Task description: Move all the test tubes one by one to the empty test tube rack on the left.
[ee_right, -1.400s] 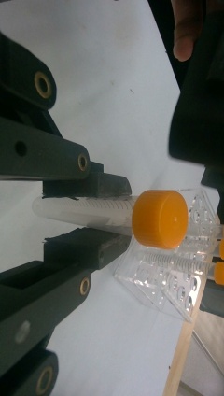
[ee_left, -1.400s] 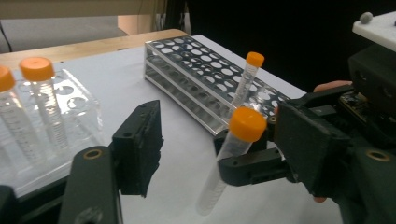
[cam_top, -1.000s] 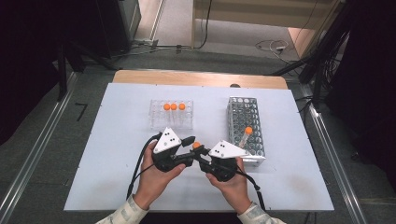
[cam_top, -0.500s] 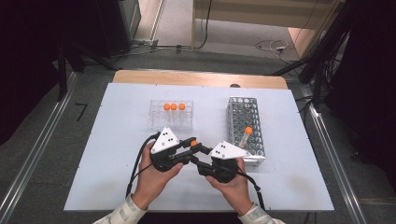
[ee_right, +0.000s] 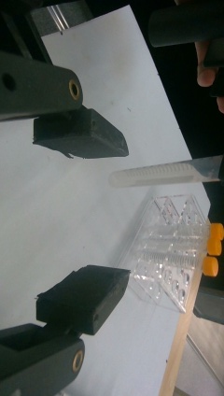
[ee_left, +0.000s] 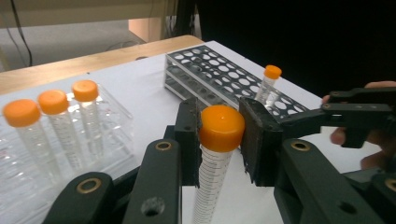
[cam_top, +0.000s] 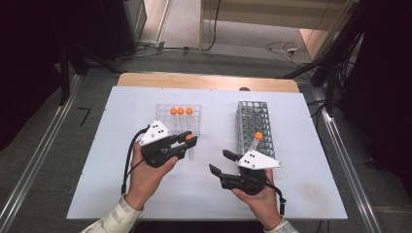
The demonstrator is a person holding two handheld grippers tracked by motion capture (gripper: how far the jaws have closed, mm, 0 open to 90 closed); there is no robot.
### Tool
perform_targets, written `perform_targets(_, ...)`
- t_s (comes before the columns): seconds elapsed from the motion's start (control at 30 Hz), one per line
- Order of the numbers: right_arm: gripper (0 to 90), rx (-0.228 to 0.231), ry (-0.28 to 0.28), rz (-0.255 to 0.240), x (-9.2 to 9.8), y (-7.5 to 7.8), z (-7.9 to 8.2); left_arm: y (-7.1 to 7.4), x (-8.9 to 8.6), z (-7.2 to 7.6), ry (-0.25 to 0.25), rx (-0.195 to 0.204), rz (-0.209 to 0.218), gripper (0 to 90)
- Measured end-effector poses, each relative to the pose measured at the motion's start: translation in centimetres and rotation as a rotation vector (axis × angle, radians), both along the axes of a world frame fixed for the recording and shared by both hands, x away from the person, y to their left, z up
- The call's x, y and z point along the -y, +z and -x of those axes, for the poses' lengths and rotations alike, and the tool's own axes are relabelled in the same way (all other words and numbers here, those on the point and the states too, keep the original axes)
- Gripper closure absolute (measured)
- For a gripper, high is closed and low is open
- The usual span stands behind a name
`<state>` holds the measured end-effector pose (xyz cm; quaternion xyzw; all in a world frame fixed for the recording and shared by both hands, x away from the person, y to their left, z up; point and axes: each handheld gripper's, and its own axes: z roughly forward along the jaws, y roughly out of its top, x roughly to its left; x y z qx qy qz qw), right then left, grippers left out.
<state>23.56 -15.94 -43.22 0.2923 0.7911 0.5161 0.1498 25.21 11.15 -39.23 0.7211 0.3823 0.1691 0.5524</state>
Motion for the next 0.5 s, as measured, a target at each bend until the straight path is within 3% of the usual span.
perform_targets(0.5,32.8,0.001,-0.045,-0.001,2.5,0.0,-0.2,2.0,-1.9,-2.1,0.046,-0.001,0.001,70.3)
